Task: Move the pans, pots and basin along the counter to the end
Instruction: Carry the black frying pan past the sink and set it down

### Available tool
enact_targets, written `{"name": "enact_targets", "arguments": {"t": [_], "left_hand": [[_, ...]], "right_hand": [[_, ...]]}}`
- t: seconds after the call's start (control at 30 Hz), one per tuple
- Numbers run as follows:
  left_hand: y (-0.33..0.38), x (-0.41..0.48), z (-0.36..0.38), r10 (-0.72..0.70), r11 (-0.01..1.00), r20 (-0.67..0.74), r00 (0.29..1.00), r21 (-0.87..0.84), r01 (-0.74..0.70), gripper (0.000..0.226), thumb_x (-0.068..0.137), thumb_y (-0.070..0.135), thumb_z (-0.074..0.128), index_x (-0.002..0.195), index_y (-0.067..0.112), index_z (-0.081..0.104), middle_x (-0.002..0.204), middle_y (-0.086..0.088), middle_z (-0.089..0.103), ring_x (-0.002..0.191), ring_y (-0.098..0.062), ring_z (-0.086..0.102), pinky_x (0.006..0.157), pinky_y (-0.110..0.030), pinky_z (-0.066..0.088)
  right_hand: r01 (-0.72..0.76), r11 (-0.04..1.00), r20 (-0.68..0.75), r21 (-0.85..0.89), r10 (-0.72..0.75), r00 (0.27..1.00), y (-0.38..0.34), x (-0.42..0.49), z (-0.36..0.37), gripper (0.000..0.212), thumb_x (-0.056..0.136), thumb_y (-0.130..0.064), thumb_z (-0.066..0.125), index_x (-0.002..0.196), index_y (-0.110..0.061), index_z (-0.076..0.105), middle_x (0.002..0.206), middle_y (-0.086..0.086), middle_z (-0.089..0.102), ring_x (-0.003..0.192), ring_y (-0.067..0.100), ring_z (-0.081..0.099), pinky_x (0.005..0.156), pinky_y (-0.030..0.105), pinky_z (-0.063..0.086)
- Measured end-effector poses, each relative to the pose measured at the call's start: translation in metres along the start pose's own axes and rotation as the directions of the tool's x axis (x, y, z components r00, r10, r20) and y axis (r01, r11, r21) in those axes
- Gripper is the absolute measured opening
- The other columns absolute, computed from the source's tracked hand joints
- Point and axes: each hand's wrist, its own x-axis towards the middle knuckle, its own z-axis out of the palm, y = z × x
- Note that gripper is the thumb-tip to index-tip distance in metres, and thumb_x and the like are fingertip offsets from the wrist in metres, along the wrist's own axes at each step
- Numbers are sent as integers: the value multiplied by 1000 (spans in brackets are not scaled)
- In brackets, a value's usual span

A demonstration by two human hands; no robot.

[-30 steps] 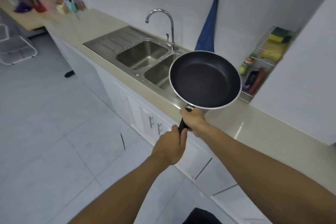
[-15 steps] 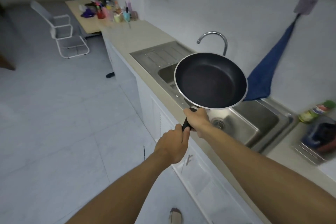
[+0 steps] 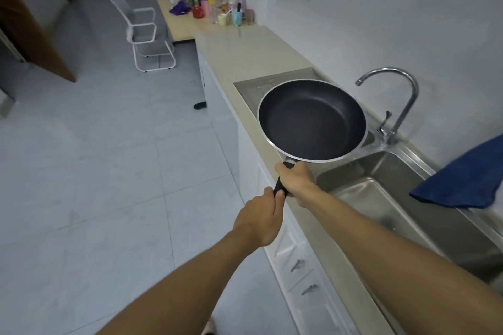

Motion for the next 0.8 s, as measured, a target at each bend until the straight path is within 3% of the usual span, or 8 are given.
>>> {"name": "enact_targets", "arguments": {"t": [0.33, 0.5, 0.6, 0.8], "left_hand": [[-84, 101, -89, 25, 1000, -20, 999, -9, -25, 42, 102, 52, 15, 82, 25, 38, 69, 2, 54, 63, -17, 53, 55, -34, 37], [-125, 147, -142, 45, 999, 13, 999, -3, -45, 46, 103, 52, 15, 91, 20, 44, 72, -1, 58, 63, -22, 59, 61, -43, 53], [-144, 174, -164, 50, 999, 15, 999, 17, -50, 46, 103, 52, 15, 91, 20, 45, 71, -1, 57, 61, -20, 57, 60, -42, 51], [-170, 237, -195, 49, 999, 24, 999, -1, -49, 44, 103, 52, 15, 94, 21, 44, 71, 1, 55, 58, -16, 56, 58, -39, 54]], "right_hand": [[25, 1000, 7, 6, -25, 1000, -85, 82, 103, 15, 84, -21, 56, 75, -10, 55, 68, 3, 55, 62, 18, 55, 44, 22, 45], [22, 999, -16, 27, -22, 1000, -129, 115, 154, 15, 84, -21, 57, 73, -11, 54, 65, 2, 53, 60, 17, 54, 38, 17, 41], [16, 999, -16, 39, -16, 1000, -151, 137, 177, 13, 84, -20, 57, 76, -9, 55, 69, 4, 56, 64, 18, 56, 42, 22, 47], [12, 999, -15, 30, -12, 1000, -187, 193, 211, 12, 86, -20, 57, 81, -10, 58, 72, 4, 59, 65, 16, 58, 37, 18, 45]]}}
